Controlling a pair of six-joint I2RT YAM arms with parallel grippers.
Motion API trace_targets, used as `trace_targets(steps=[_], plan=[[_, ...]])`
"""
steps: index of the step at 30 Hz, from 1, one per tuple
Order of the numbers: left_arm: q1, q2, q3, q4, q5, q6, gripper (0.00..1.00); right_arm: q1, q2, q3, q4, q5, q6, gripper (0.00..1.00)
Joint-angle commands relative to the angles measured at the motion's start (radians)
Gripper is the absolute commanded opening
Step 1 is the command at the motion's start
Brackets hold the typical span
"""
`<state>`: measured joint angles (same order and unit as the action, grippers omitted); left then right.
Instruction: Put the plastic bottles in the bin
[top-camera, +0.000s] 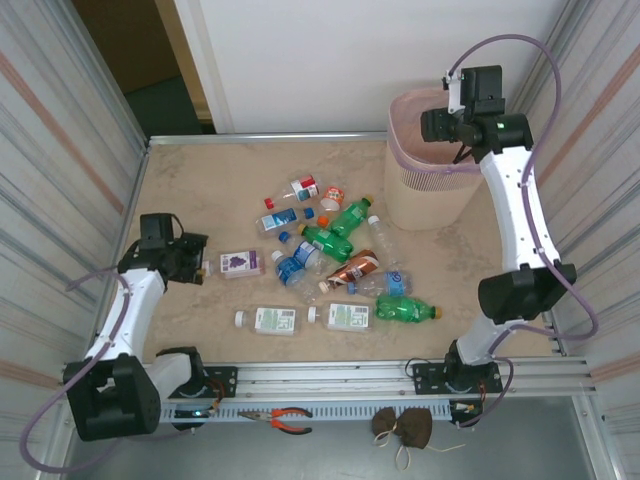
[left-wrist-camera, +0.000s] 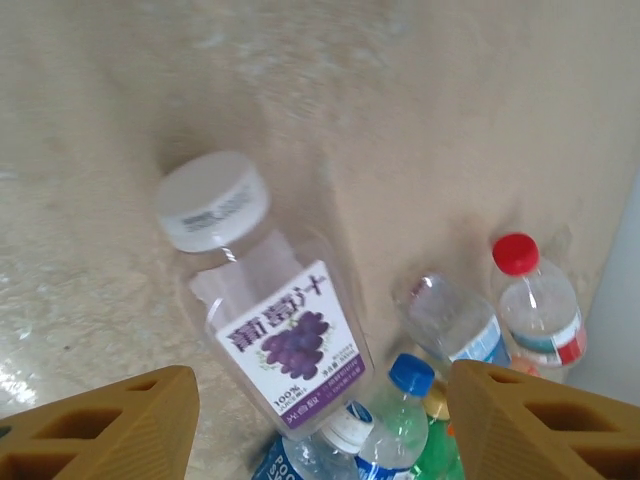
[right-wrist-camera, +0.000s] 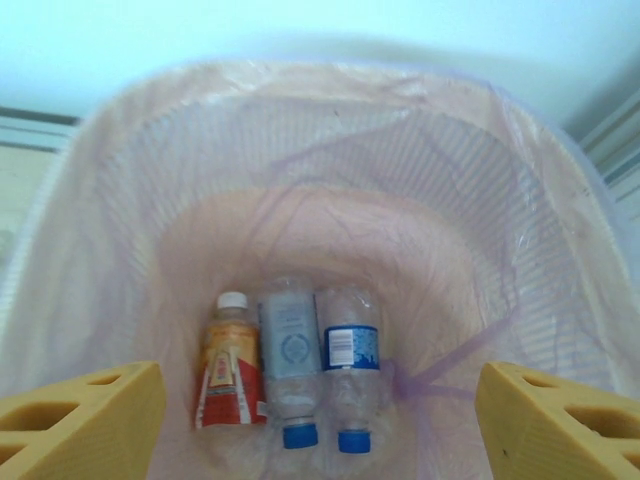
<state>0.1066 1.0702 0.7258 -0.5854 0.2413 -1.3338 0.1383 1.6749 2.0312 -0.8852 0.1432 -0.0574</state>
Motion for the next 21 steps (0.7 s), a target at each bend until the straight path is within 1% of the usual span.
trace_targets(steps=[1,6,10,17,21], plan=[[0.033,0.029,-0.025,-0.026,0.047,-0.140,0.67,0.018,-0.073,-0.011,-0.014,0.043,-0.001,0.81],[0.064,0.114,-0.032,-0.004,0.099,-0.212,0.71,0.038,-0.135,-0.055,-0.011,0.069,-0.006,0.81],[0.097,0.208,-0.051,0.095,0.159,-0.248,0.72,0.056,-0.169,-0.095,-0.005,0.102,-0.019,0.81],[0.108,0.392,0.075,0.081,0.188,-0.176,0.74,0.063,-0.195,-0.131,-0.015,0.119,-0.026,0.81],[0.108,0.461,0.134,0.041,0.174,-0.135,0.73,0.064,-0.216,-0.144,-0.012,0.124,-0.026,0.81]])
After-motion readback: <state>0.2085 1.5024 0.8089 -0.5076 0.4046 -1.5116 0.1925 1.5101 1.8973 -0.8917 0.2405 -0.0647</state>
